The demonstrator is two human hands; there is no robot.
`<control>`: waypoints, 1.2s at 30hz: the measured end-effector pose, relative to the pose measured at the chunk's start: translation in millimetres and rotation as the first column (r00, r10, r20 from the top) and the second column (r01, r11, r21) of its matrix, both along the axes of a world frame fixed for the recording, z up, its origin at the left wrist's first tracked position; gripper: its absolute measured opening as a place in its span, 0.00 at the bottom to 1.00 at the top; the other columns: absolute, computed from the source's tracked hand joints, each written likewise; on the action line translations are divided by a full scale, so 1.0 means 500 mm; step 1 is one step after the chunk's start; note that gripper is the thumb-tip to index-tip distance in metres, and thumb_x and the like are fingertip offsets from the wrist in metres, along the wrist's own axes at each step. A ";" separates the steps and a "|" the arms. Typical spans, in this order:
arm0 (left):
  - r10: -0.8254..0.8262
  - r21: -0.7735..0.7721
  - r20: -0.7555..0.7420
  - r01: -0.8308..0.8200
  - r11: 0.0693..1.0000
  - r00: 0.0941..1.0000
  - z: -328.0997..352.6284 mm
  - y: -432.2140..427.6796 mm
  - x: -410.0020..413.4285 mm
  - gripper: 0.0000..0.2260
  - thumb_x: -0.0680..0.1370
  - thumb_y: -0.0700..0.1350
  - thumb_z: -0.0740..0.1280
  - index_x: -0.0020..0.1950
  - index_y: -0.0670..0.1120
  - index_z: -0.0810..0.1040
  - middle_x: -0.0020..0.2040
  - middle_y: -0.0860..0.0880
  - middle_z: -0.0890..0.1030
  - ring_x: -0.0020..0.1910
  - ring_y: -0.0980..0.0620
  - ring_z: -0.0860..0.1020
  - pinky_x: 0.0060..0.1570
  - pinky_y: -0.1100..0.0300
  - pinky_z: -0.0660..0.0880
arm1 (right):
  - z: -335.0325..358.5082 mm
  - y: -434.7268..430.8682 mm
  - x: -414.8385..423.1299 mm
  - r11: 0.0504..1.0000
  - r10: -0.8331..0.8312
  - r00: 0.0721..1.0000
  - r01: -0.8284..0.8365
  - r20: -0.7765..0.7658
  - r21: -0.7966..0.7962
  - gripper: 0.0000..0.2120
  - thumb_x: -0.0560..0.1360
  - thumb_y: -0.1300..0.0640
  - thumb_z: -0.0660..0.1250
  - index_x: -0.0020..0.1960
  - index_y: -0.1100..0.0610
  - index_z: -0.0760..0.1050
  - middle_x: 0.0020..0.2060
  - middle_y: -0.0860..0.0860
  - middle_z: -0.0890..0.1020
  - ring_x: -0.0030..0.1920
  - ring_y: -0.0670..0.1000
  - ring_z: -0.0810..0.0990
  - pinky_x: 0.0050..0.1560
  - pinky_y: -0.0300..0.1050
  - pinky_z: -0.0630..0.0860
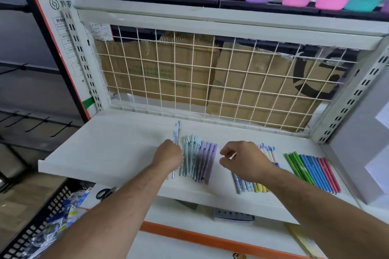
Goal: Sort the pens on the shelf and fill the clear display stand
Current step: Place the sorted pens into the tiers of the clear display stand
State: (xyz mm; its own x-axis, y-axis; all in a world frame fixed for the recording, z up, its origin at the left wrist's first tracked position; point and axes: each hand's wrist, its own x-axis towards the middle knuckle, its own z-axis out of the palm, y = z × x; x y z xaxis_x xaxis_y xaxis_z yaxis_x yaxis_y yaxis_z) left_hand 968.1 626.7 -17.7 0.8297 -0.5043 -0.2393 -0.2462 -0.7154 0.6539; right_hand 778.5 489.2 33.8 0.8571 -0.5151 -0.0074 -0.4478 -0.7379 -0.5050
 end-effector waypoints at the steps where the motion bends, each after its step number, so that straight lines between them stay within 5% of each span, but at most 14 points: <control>1: 0.021 -0.102 -0.049 -0.026 0.994 0.999 0.009 -0.002 -0.014 0.07 0.82 0.40 0.56 0.55 0.39 0.72 0.52 0.40 0.82 0.44 0.46 0.82 0.35 0.59 0.76 | 0.002 0.003 -0.006 1.000 -0.010 1.000 0.010 -0.004 0.011 0.10 0.76 0.50 0.70 0.56 0.51 0.81 0.48 0.44 0.82 0.48 0.44 0.79 0.50 0.41 0.78; 4: 0.008 -0.326 -0.200 -0.074 0.942 0.980 0.045 -0.018 -0.071 0.08 0.83 0.43 0.53 0.54 0.43 0.70 0.42 0.44 0.84 0.30 0.51 0.81 0.28 0.63 0.71 | 0.005 0.009 -0.027 0.997 -0.050 0.999 0.050 0.014 0.052 0.09 0.75 0.51 0.71 0.55 0.50 0.82 0.48 0.43 0.83 0.46 0.41 0.79 0.45 0.34 0.74; 6: -0.065 -0.426 -0.276 -0.061 0.903 0.959 0.059 -0.033 -0.115 0.08 0.83 0.42 0.53 0.52 0.42 0.71 0.40 0.43 0.81 0.30 0.49 0.77 0.32 0.60 0.74 | 0.009 0.012 -0.046 0.994 -0.084 0.995 0.080 0.058 0.076 0.07 0.74 0.53 0.72 0.52 0.50 0.82 0.46 0.42 0.83 0.44 0.39 0.79 0.42 0.29 0.71; 9: -0.201 -0.545 -0.408 -0.061 0.836 0.890 0.075 -0.057 -0.184 0.07 0.84 0.43 0.55 0.49 0.44 0.70 0.39 0.43 0.75 0.32 0.48 0.72 0.37 0.53 0.77 | 0.027 0.011 -0.082 0.987 -0.148 0.980 0.137 0.136 0.089 0.04 0.75 0.55 0.71 0.47 0.55 0.83 0.41 0.46 0.84 0.39 0.44 0.79 0.40 0.37 0.75; 13: -0.371 -0.597 -0.368 0.089 0.797 0.853 0.084 -0.092 -0.268 0.08 0.84 0.45 0.58 0.54 0.43 0.75 0.40 0.43 0.78 0.35 0.47 0.76 0.35 0.55 0.80 | 0.065 -0.007 -0.144 0.952 -0.281 0.925 0.235 0.254 0.197 0.07 0.77 0.51 0.71 0.42 0.52 0.83 0.33 0.48 0.84 0.32 0.48 0.80 0.34 0.42 0.77; 20: -0.553 -0.659 -0.365 0.211 0.721 0.749 0.116 -0.173 -0.441 0.09 0.84 0.46 0.59 0.52 0.45 0.77 0.38 0.44 0.84 0.35 0.45 0.83 0.38 0.52 0.81 | 0.100 -0.073 -0.295 0.869 -0.452 0.842 0.340 0.295 0.361 0.12 0.77 0.55 0.71 0.35 0.55 0.81 0.22 0.44 0.76 0.22 0.45 0.72 0.23 0.36 0.68; 24: -0.591 -0.662 -0.331 0.265 0.701 0.736 0.131 -0.231 -0.557 0.10 0.85 0.49 0.58 0.53 0.46 0.77 0.39 0.45 0.85 0.37 0.45 0.85 0.38 0.53 0.81 | 0.110 -0.122 -0.415 0.833 -0.498 0.815 0.353 0.297 0.427 0.12 0.75 0.56 0.73 0.33 0.57 0.79 0.25 0.48 0.77 0.26 0.48 0.73 0.26 0.39 0.70; 28: -0.628 -0.677 -0.331 0.286 0.678 0.705 0.147 -0.286 -0.693 0.12 0.85 0.50 0.59 0.51 0.43 0.76 0.39 0.44 0.85 0.36 0.45 0.84 0.38 0.53 0.81 | 0.124 -0.176 -0.542 0.807 -0.528 0.790 0.352 0.312 0.474 0.13 0.73 0.62 0.72 0.40 0.71 0.74 0.26 0.54 0.74 0.25 0.51 0.71 0.26 0.39 0.70; 36: -0.662 -0.729 -0.340 0.258 0.634 0.668 0.192 -0.393 -0.885 0.13 0.86 0.47 0.56 0.52 0.42 0.77 0.39 0.45 0.85 0.37 0.45 0.83 0.40 0.54 0.82 | 0.173 -0.289 -0.720 0.842 -0.493 0.781 0.317 0.385 0.436 0.09 0.73 0.63 0.72 0.36 0.62 0.76 0.27 0.52 0.76 0.22 0.45 0.71 0.24 0.37 0.69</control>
